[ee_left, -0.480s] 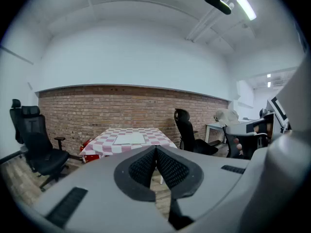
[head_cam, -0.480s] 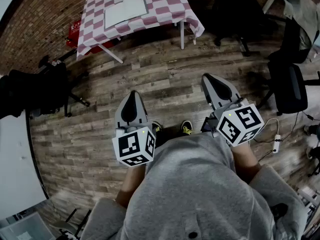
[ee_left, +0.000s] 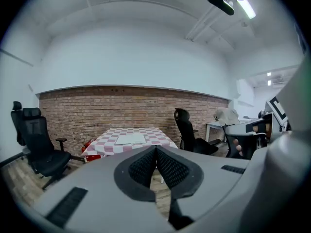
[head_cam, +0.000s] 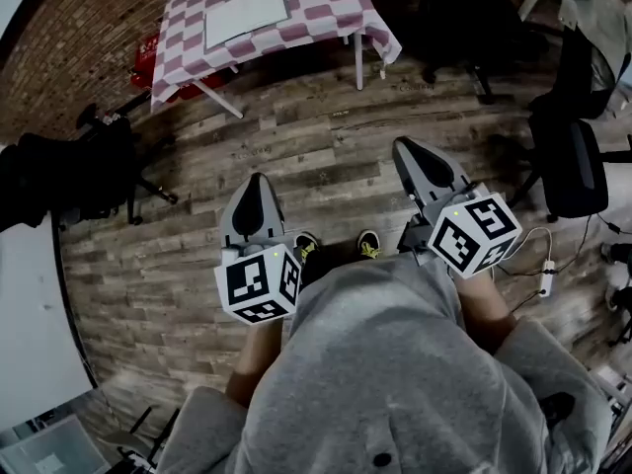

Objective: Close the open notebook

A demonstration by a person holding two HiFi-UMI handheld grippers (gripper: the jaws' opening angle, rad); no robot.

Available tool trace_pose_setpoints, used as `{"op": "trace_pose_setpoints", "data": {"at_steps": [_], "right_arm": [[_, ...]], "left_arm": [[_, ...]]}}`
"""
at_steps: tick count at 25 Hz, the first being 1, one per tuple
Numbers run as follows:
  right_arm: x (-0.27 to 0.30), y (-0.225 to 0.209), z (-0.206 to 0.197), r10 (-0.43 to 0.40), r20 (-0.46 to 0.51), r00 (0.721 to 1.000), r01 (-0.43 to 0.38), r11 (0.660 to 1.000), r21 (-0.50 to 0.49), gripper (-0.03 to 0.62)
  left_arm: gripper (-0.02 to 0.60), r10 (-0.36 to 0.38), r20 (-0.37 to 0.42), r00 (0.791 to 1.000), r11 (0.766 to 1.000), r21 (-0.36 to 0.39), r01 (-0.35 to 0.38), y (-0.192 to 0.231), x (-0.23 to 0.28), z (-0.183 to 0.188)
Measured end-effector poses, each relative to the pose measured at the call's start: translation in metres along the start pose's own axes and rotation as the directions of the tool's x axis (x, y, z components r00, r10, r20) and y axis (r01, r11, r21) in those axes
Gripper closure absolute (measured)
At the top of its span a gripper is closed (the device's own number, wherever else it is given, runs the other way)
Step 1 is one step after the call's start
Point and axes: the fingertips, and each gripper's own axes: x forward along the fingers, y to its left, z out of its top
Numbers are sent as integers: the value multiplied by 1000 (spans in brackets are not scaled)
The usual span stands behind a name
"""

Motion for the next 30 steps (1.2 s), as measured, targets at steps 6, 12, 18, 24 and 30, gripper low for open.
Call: {"op": "trace_pose_setpoints", "data": {"at_steps": [6, 12, 18, 24, 30], "right_arm": [[6, 12, -3, 62, -27, 998, -64, 997, -53, 568], [16, 17, -2, 109, -39, 993, -111, 992, -61, 568], [19, 17, -6, 127, -46, 991, -129, 990, -55, 568], [16, 21, -9, 143, -55, 988, -146, 988, -44, 568], [13, 25, -12, 140, -53, 989, -142, 989, -42, 568]], "left_arm": [[571, -7, 4, 1000, 1000, -2, 7, -2, 2, 3], [571, 0, 9, 1000, 1000, 7, 0, -5, 6, 7], [571, 12, 2, 1000, 1000, 25, -12, -8, 7, 4], [571, 6, -1, 1000, 1000, 8, -6, -10, 4, 3], [571, 1, 5, 1000, 1000, 0, -1, -10, 5, 3]]}}
